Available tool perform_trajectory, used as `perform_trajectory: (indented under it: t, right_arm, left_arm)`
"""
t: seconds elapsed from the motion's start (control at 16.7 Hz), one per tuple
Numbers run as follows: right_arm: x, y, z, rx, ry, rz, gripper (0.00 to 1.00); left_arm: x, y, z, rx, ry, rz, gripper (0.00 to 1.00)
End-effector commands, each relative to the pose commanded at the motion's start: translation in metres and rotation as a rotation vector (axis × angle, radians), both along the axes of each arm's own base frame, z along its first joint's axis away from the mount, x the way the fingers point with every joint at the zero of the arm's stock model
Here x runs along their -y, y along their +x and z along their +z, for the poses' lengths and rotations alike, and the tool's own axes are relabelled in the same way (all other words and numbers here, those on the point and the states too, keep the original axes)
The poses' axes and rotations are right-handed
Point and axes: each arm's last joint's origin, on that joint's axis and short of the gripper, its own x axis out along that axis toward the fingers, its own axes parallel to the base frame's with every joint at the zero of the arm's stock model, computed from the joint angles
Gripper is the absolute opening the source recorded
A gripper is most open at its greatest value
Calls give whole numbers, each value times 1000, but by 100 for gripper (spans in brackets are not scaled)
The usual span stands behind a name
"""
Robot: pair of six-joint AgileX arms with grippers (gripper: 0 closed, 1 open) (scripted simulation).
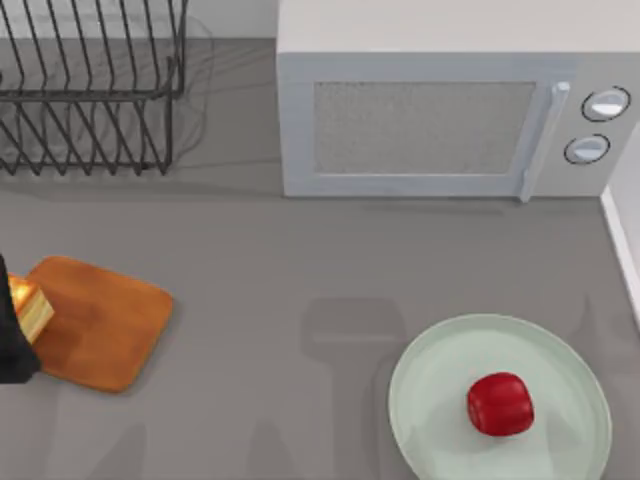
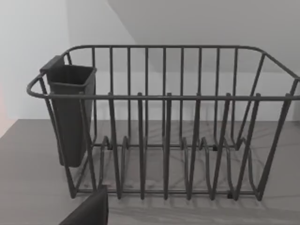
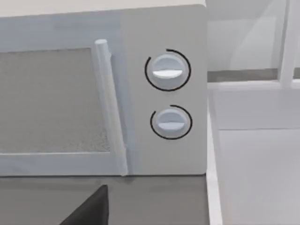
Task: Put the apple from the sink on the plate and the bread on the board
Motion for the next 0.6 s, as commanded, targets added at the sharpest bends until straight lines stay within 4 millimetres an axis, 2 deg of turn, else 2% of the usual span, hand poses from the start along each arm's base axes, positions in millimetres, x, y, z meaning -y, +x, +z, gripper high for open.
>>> perform_trajectory:
  t: [0.24, 0.6]
  right_arm:
    - [9, -2, -23, 152, -74, -73, 100]
    - [10, -2, -25, 165, -82, -80, 100]
  left_arm:
    - [0, 0, 0, 0, 0, 0, 100]
    - [0, 0, 0, -1, 0, 0, 100]
